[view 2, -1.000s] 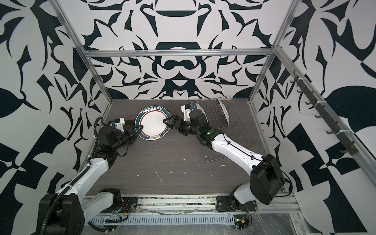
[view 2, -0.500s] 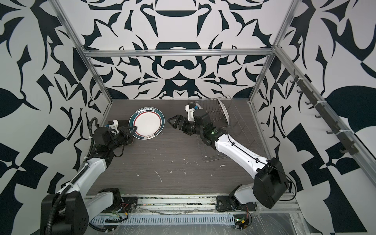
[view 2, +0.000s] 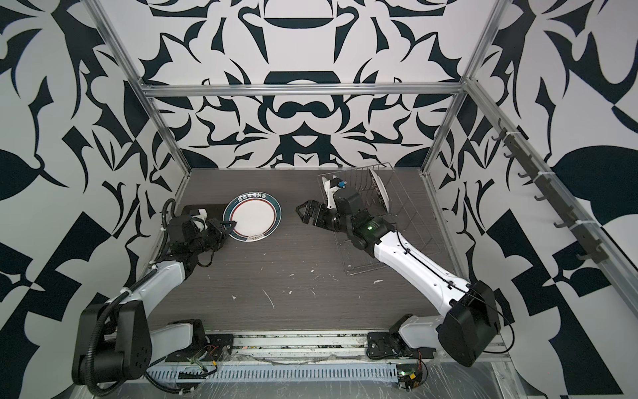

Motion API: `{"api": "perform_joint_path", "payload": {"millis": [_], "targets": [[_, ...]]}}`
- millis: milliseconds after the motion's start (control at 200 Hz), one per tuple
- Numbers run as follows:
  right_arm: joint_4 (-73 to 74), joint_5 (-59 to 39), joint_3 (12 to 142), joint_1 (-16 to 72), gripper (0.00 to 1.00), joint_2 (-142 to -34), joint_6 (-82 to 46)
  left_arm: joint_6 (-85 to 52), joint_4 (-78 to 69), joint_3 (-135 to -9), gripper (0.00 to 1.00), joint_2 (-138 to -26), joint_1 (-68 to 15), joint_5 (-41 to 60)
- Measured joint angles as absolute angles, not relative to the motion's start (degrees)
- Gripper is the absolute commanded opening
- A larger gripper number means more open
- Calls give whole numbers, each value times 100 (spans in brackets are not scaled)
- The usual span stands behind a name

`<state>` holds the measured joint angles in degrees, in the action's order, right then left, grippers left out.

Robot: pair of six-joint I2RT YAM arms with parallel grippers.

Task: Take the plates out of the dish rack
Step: 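Hold the plate down with the left gripper while the right moves to the rack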

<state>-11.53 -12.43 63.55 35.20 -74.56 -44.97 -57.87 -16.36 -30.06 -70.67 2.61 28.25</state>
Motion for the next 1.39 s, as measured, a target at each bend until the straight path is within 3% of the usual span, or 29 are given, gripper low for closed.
{"api": "perform_joint_path", "payload": {"millis": [585,1395], "targets": [[-2222,5,6600,3332,99,-7043,-3496,-5496,-1739,-3308,0,-8595,-5,2624],[-2991,113,6672,2744,99,-7054,-2934,-5398,-2161,-3972,0,-9592,-390,2241]]}}
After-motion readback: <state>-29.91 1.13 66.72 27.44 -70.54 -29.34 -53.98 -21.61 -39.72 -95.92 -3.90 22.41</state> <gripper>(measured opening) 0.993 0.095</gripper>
